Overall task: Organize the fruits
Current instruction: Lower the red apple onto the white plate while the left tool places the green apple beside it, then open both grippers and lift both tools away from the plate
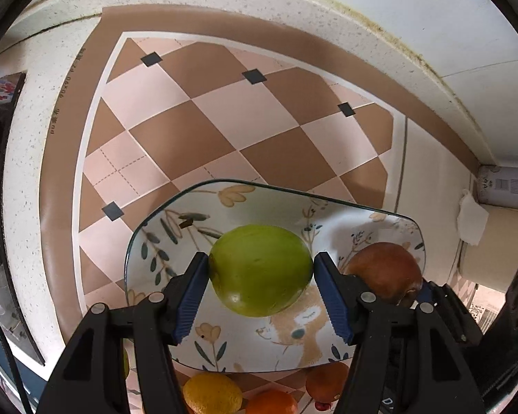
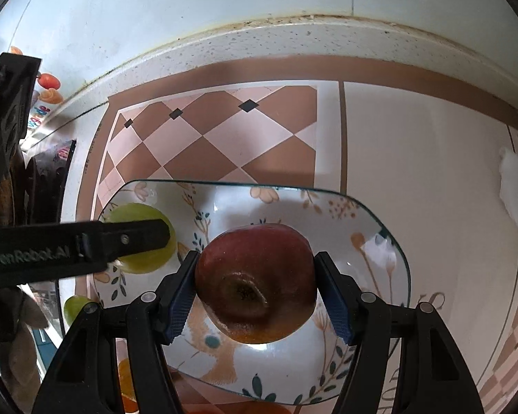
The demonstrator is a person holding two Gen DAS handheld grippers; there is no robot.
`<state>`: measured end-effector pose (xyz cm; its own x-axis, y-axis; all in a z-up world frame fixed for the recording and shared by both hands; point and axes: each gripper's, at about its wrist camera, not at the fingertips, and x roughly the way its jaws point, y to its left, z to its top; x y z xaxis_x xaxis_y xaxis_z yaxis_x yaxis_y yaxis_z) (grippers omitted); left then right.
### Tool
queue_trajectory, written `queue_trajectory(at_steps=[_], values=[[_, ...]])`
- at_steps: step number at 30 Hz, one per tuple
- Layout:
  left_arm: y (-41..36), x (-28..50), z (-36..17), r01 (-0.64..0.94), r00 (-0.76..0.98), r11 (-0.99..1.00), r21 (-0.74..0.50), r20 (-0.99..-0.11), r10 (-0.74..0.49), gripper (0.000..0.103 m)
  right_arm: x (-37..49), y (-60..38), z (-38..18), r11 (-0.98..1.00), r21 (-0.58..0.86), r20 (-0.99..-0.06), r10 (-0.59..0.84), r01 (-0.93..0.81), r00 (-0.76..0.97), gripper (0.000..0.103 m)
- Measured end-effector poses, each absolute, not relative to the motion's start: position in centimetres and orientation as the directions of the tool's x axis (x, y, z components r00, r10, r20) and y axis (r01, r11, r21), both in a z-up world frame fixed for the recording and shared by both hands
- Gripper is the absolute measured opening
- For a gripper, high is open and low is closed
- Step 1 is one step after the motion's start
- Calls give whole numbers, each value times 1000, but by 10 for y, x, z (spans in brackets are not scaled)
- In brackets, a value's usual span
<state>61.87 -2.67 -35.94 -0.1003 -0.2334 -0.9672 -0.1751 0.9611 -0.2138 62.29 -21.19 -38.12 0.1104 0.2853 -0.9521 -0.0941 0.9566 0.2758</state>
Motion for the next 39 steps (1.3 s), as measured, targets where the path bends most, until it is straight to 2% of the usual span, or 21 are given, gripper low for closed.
queue_trajectory(at_steps=[6, 8, 9, 11, 12, 13, 17, 25, 32, 39], values=[[-39, 625, -360, -141, -100, 976, -164, -979, -179, 61, 628, -206, -388, 951, 292, -952, 299, -105, 60, 72], [-44, 623, -360, -136, -94, 978, -161, -980, -175, 61, 629, -207, -385, 949, 296, -950, 304, -110, 67, 90], [-44, 623, -360, -136, -90, 977, -166, -980, -179, 63, 629, -208, -383, 948, 298, -950, 306, -111, 69, 92], [-45, 624, -358, -139, -85, 975, -176, -978, -189, 74, 628, -210, -378, 948, 296, -950, 305, -118, 69, 93], [-46, 624, -356, -137, -79, 975, -172, -980, -184, 83, 628, -211, -378, 949, 292, -951, 301, -118, 67, 93], [-47, 622, -353, -134, -71, 977, -167, -982, -178, 86, 627, -210, -377, 951, 286, -953, 295, -118, 64, 93], [-45, 616, -338, -110, -25, 987, -121, -992, -125, 86, 615, -221, -367, 961, 261, -961, 267, -95, 64, 93], [-43, 565, -292, -70, 138, 996, 53, -988, 63, 86, 571, -237, -330, 980, 194, -972, 197, -34, 125, 93], [-31, 512, -258, -62, 226, 994, 86, -969, 98, 86, 523, -244, -290, 988, 156, -970, 153, 1, 187, 93], [-28, 462, -226, -54, 278, 998, 34, -959, 48, 86, 474, -240, -245, 992, 125, -960, 120, 2, 253, 93]])
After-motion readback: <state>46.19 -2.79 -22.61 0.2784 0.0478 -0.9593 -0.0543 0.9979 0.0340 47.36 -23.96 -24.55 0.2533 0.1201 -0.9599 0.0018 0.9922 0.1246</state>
